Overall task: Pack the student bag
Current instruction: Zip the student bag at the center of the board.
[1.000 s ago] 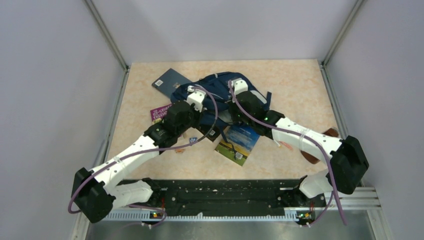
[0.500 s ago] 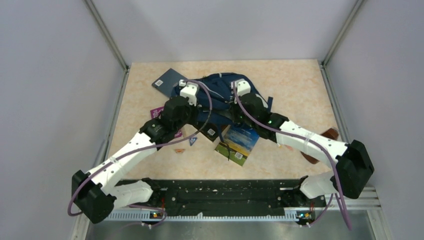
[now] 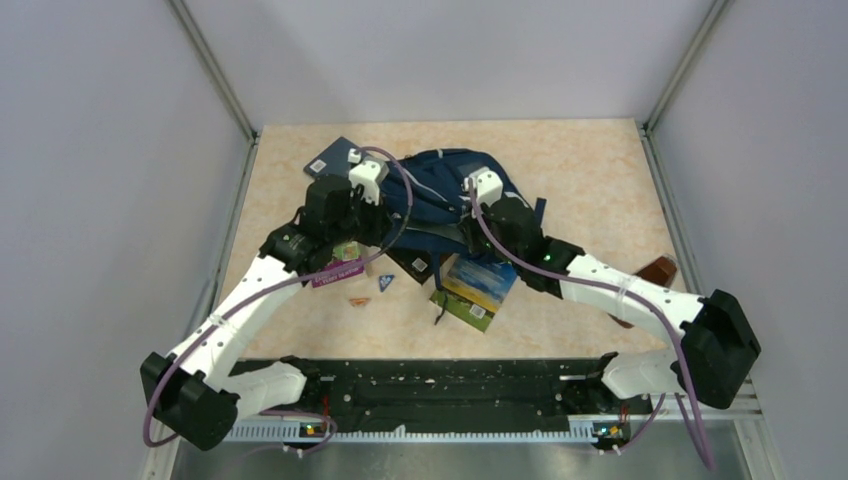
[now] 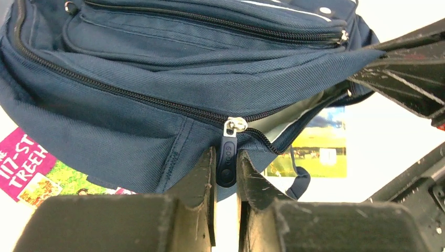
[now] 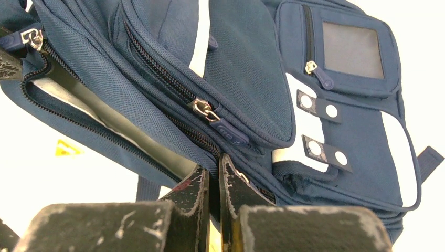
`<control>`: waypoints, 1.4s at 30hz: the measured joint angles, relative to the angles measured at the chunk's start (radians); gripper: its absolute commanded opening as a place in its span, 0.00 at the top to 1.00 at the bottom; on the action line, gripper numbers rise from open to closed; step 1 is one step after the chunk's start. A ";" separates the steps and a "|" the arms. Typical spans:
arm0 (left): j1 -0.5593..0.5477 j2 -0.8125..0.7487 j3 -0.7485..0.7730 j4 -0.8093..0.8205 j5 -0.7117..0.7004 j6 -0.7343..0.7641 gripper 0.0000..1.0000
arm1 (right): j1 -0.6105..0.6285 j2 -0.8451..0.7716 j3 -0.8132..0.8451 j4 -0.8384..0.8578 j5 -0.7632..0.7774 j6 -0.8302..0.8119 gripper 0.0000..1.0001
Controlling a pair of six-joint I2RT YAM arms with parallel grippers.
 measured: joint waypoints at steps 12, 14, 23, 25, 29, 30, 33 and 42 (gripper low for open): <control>0.050 -0.008 0.025 -0.088 0.202 0.161 1.00 | 0.000 -0.031 -0.064 0.028 -0.008 -0.158 1.00; 0.051 -0.010 0.025 -0.093 0.208 0.171 1.00 | 0.000 -0.036 -0.068 0.030 -0.010 -0.177 1.00; 0.061 -0.019 0.016 -0.076 0.006 0.165 1.00 | -0.001 -0.068 -0.117 0.068 -0.032 -0.203 1.00; 0.068 -0.028 0.010 -0.068 -0.033 0.161 1.00 | -0.002 -0.079 -0.129 0.079 -0.040 -0.208 1.00; 0.084 -0.036 0.010 -0.054 -0.089 0.135 1.00 | -0.002 -0.094 -0.141 0.089 -0.050 -0.218 1.00; 0.090 -0.035 0.010 -0.052 -0.101 0.126 1.00 | -0.002 -0.098 -0.144 0.092 -0.051 -0.221 1.00; 0.128 -0.020 0.012 -0.048 -0.135 0.096 1.00 | -0.002 -0.111 -0.158 0.105 -0.055 -0.227 1.00; 0.226 0.097 0.062 -0.043 -0.158 0.000 1.00 | -0.002 -0.152 -0.211 0.162 -0.101 -0.240 0.90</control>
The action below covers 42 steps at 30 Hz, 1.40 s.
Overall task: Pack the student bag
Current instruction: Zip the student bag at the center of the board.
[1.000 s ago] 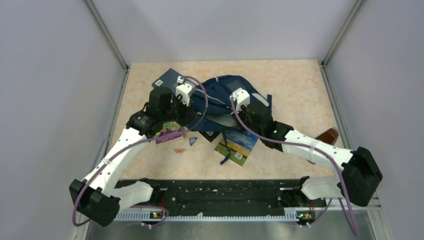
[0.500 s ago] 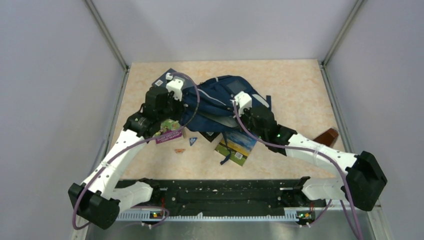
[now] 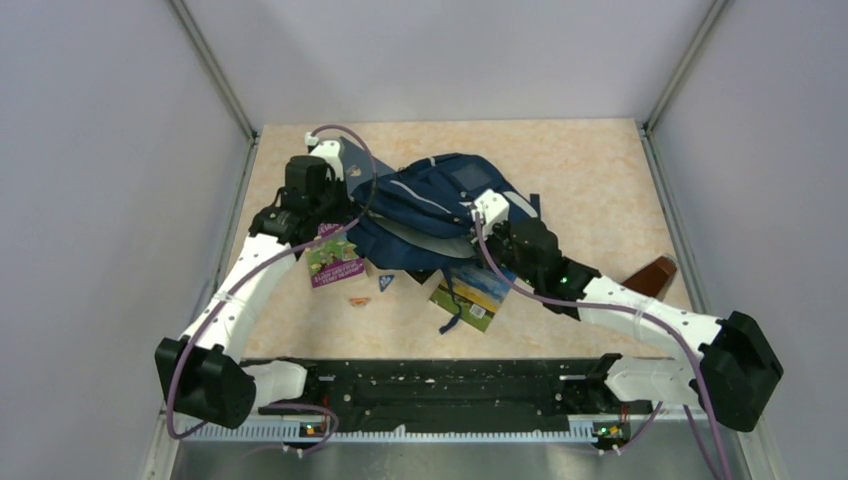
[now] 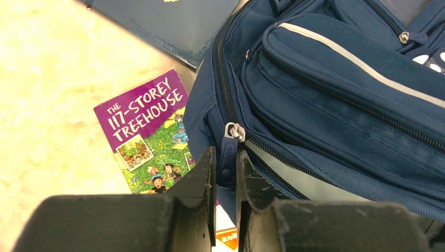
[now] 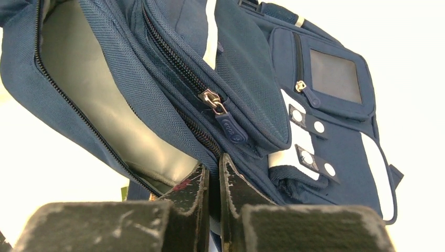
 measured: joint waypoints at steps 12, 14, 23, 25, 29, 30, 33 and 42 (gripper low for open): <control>0.031 -0.054 -0.058 0.035 0.157 0.008 1.00 | -0.005 -0.010 0.031 -0.069 -0.018 0.036 0.33; 0.031 -0.069 -0.058 0.040 0.173 0.008 1.00 | -0.005 -0.010 0.049 -0.089 -0.030 0.058 0.27; 0.036 -0.089 -0.067 0.071 0.203 -0.008 1.00 | 0.002 0.098 0.243 -0.129 -0.117 0.160 0.21; 0.035 -0.089 -0.070 0.070 0.215 -0.012 1.00 | 0.021 0.159 0.313 -0.135 -0.101 0.159 0.21; 0.035 -0.089 -0.079 0.063 0.225 -0.016 1.00 | 0.077 0.262 0.429 -0.145 -0.069 0.132 0.21; 0.035 -0.089 -0.080 0.063 0.225 -0.016 1.00 | 0.090 0.280 0.449 -0.151 -0.069 0.125 0.21; 0.035 -0.089 -0.080 0.063 0.226 -0.016 1.00 | 0.114 0.321 0.488 -0.166 -0.071 0.113 0.21; 0.035 -0.090 -0.082 0.063 0.232 -0.019 1.00 | 0.201 0.415 0.520 -0.182 -0.053 0.112 0.22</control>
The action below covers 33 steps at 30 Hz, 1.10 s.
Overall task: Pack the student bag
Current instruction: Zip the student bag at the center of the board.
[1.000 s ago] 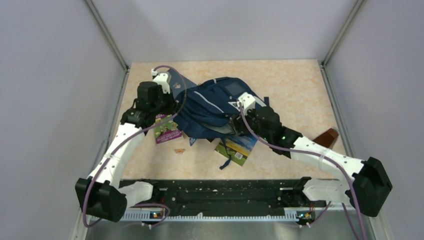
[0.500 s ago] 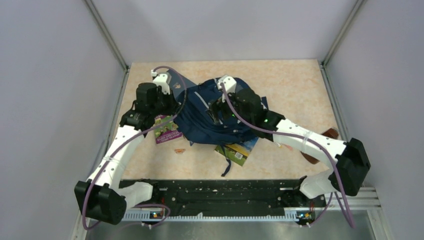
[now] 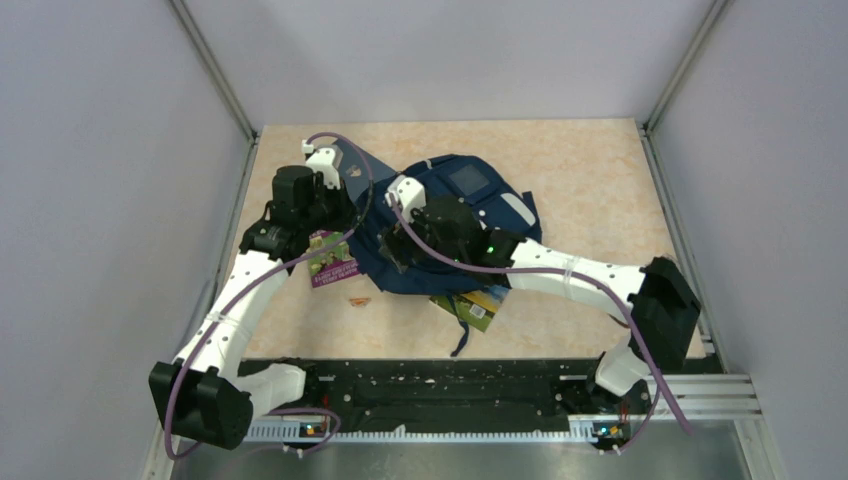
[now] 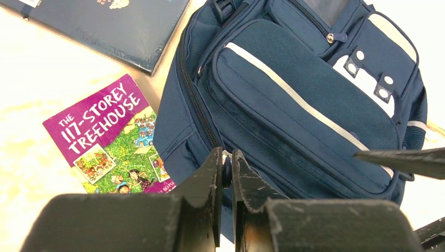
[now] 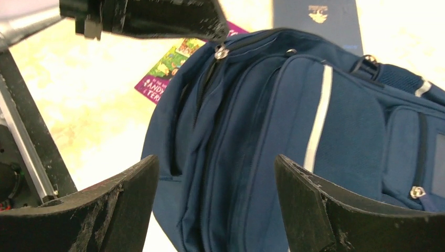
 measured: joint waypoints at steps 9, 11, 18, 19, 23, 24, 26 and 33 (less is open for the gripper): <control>0.000 0.000 0.000 0.000 0.005 0.000 1.00 | 0.032 0.076 -0.001 -0.021 0.114 -0.034 0.27; 0.000 0.000 0.000 0.000 0.005 -0.001 1.00 | 0.033 0.082 -0.002 -0.026 0.133 -0.041 0.35; 0.000 0.000 -0.001 0.001 0.006 -0.003 1.00 | 0.044 0.083 -0.010 -0.026 0.175 -0.059 0.59; 0.000 0.000 -0.001 0.001 0.007 -0.003 1.00 | 0.045 0.083 -0.010 -0.026 0.179 -0.060 0.57; 0.000 0.000 -0.002 0.001 0.008 -0.005 1.00 | 0.053 0.083 -0.010 -0.025 0.193 -0.074 0.50; 0.000 0.000 -0.002 0.001 0.008 -0.005 1.00 | 0.057 0.083 -0.010 -0.025 0.201 -0.079 0.48; 0.000 0.000 -0.002 0.001 0.010 -0.005 1.00 | 0.068 0.085 -0.011 -0.024 0.220 -0.096 0.46; 0.000 0.000 -0.003 0.000 0.013 -0.007 1.00 | 0.102 0.114 -0.011 -0.029 0.256 -0.122 0.40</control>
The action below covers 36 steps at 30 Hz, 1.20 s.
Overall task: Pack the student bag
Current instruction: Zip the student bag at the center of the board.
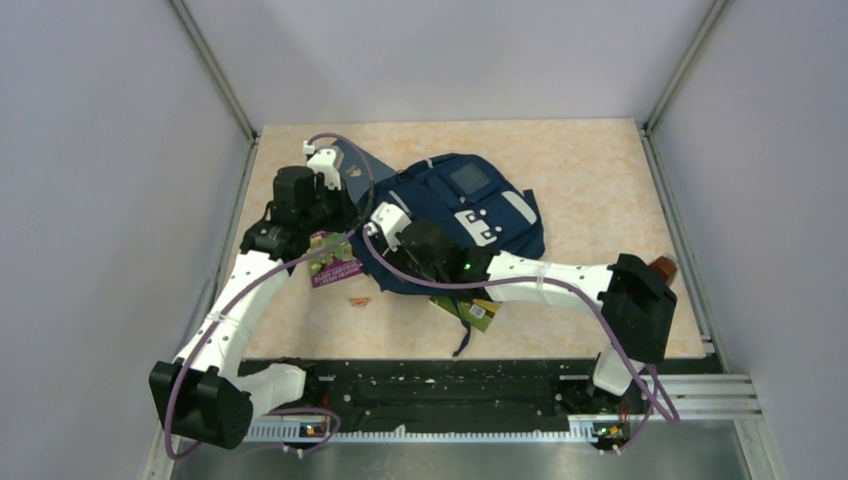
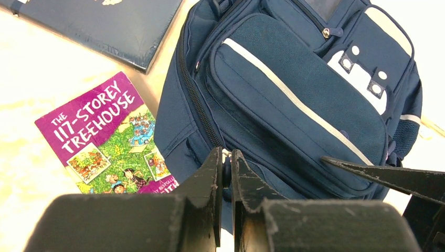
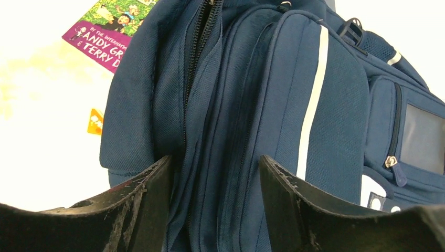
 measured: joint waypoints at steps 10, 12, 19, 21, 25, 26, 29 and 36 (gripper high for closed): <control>0.000 0.000 -0.001 0.000 -0.002 -0.001 1.00 | 0.006 0.000 -0.007 -0.002 0.040 -0.005 1.00; 0.000 0.000 -0.002 0.000 -0.006 -0.002 1.00 | 0.010 -0.006 -0.014 0.005 0.040 -0.005 1.00; -0.008 0.000 -0.006 0.007 -0.046 -0.019 1.00 | 0.013 -0.095 -0.067 0.016 0.028 -0.017 1.00; -0.007 0.000 -0.006 0.016 -0.055 -0.034 1.00 | 0.013 -0.127 -0.080 0.018 0.024 -0.026 1.00; -0.006 0.000 -0.006 0.036 -0.067 -0.069 1.00 | 0.012 -0.190 -0.109 0.019 0.013 -0.045 1.00; -0.005 0.001 -0.006 0.039 -0.069 -0.077 1.00 | 0.012 -0.204 -0.113 0.019 0.010 -0.052 1.00; 0.002 0.005 -0.005 0.051 -0.075 -0.103 1.00 | 0.011 -0.247 -0.134 0.025 -0.004 -0.069 1.00; 0.013 0.023 -0.004 0.098 -0.083 -0.179 1.00 | 0.011 -0.325 -0.164 0.037 -0.029 -0.120 1.00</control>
